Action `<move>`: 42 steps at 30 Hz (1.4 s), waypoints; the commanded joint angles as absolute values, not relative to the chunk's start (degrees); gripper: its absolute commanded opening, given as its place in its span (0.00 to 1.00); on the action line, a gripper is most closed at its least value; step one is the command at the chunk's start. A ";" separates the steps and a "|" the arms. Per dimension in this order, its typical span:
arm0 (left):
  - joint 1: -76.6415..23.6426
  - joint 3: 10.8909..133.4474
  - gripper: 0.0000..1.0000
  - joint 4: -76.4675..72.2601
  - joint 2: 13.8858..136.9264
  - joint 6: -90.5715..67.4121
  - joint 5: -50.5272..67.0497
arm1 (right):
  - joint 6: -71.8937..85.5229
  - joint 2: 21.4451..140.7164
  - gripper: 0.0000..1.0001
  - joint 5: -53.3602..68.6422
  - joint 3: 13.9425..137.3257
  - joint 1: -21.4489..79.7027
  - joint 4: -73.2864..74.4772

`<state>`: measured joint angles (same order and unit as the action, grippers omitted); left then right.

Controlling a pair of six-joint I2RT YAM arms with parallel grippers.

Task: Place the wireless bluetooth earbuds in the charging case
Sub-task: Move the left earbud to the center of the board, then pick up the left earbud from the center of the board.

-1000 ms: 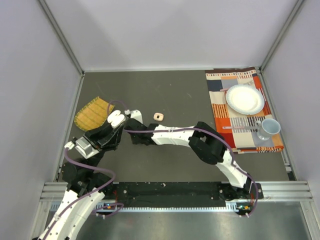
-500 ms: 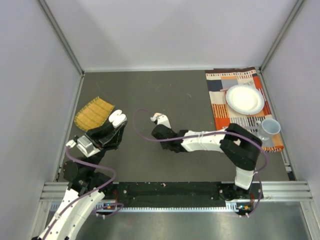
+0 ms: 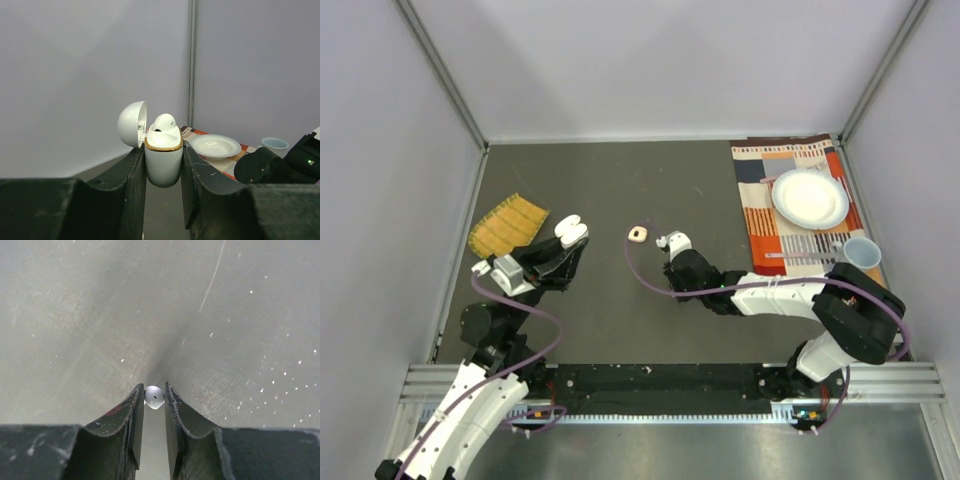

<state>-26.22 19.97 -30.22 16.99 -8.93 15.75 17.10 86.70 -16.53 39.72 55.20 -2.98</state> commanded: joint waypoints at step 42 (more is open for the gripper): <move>-26.02 19.69 0.00 -35.60 20.21 -10.64 17.23 | 54.84 84.99 0.47 -15.72 58.62 54.31 25.57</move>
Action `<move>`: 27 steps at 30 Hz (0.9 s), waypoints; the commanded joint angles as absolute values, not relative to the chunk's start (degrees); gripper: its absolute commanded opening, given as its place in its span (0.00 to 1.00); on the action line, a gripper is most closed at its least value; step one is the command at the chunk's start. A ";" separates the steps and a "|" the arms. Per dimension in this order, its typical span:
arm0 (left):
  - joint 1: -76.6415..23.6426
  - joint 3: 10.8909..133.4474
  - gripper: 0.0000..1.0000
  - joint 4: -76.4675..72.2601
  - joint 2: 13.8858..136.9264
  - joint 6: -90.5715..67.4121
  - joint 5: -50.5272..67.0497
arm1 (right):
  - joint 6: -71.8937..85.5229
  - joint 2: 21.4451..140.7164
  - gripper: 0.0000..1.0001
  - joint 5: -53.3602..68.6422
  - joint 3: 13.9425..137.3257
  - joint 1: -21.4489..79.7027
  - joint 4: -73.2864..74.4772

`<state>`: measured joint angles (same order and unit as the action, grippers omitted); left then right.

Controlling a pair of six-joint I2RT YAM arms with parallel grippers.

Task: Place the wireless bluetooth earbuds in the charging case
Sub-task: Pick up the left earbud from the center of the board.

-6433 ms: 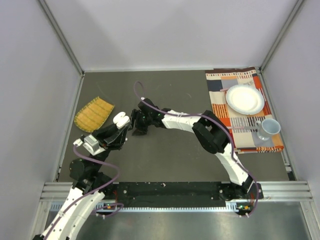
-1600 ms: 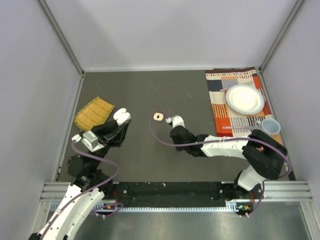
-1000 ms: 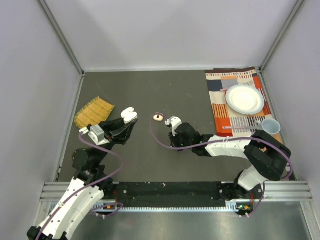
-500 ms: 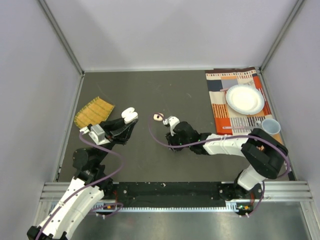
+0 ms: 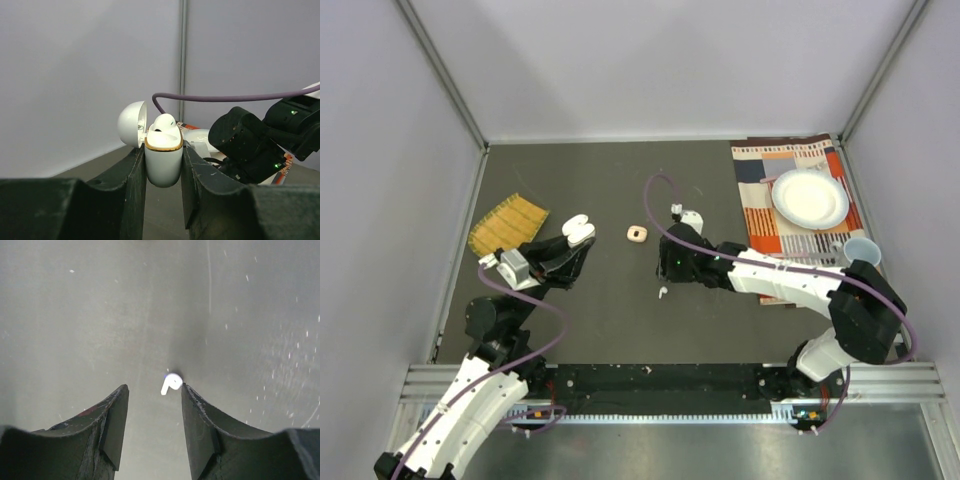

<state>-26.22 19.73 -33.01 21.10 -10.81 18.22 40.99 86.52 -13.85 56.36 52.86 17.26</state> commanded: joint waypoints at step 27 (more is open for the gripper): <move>-26.02 18.46 0.00 -32.43 16.96 -10.02 15.91 | 68.11 95.98 0.40 -13.53 68.20 54.75 35.68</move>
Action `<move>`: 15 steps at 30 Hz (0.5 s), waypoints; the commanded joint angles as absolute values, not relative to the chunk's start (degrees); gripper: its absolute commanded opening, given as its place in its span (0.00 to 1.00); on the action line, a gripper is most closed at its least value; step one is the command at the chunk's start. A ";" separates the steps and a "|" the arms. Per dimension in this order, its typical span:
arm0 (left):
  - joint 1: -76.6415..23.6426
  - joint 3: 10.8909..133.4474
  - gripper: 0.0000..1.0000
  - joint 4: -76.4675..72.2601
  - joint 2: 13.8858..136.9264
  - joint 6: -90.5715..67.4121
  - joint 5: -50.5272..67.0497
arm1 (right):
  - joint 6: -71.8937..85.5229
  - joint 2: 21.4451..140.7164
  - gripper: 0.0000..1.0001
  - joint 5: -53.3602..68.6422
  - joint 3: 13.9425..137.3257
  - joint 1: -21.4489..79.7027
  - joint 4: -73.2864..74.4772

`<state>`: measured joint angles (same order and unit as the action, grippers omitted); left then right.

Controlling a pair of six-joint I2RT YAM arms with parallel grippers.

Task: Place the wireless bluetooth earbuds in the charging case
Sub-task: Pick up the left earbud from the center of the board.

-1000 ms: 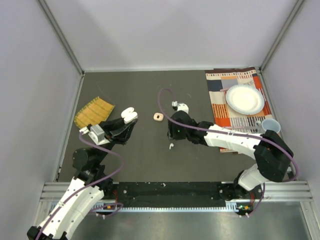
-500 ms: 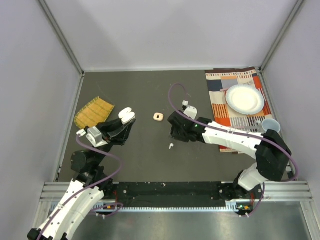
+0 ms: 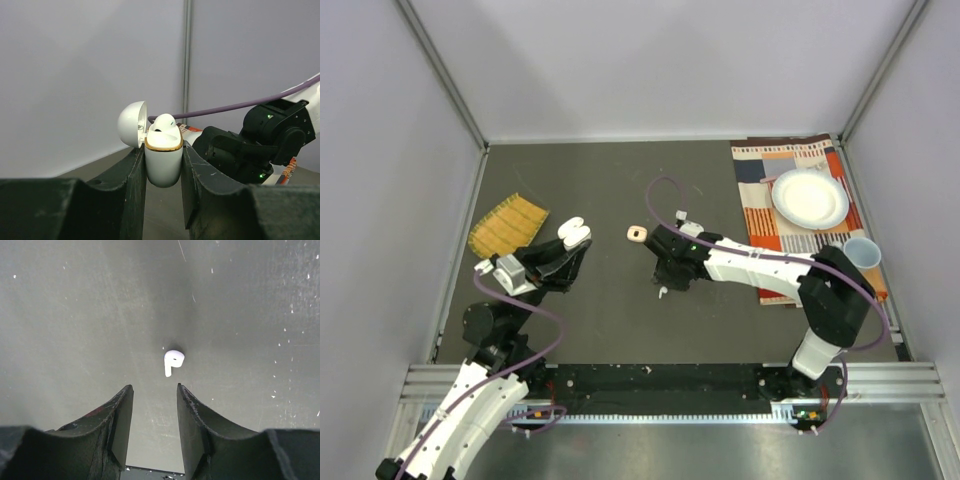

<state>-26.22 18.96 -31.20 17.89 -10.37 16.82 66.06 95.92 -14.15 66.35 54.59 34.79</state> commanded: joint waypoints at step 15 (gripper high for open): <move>-26.02 18.72 0.00 -32.08 17.23 -10.20 15.82 | 70.13 101.34 0.36 -11.07 69.79 53.35 36.56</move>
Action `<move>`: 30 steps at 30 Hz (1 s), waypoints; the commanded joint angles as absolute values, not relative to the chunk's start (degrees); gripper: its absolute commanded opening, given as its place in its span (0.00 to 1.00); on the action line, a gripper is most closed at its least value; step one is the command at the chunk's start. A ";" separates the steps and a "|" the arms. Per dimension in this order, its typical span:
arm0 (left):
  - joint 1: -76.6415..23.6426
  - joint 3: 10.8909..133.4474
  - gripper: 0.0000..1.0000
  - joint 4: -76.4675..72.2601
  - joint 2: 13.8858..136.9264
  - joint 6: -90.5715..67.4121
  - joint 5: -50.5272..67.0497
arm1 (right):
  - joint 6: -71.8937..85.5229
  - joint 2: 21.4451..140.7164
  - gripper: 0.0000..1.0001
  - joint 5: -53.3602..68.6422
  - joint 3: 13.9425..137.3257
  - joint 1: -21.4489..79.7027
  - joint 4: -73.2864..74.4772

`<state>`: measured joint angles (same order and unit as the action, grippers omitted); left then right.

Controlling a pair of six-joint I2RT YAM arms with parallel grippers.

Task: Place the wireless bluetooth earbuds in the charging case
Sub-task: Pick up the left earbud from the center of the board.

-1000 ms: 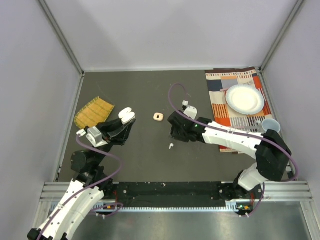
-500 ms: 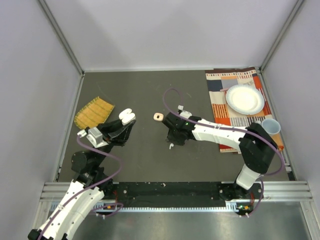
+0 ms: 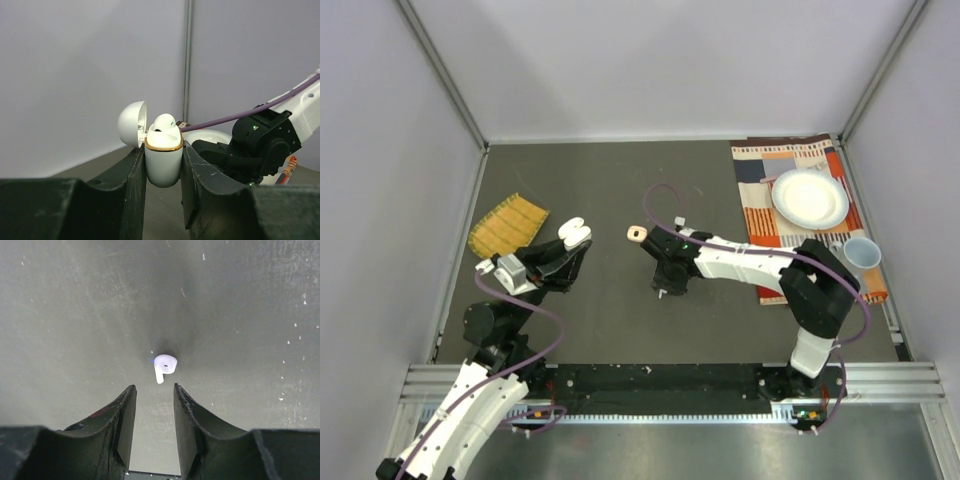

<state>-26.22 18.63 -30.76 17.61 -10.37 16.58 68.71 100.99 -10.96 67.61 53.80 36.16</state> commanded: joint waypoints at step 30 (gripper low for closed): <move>-26.02 19.34 0.00 -32.08 18.37 -10.99 15.91 | 70.23 105.21 0.35 -12.22 71.90 51.59 36.56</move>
<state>-26.22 18.63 -30.13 17.89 -10.46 16.56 69.69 105.14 -11.84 70.22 52.18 36.51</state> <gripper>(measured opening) 0.338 0.357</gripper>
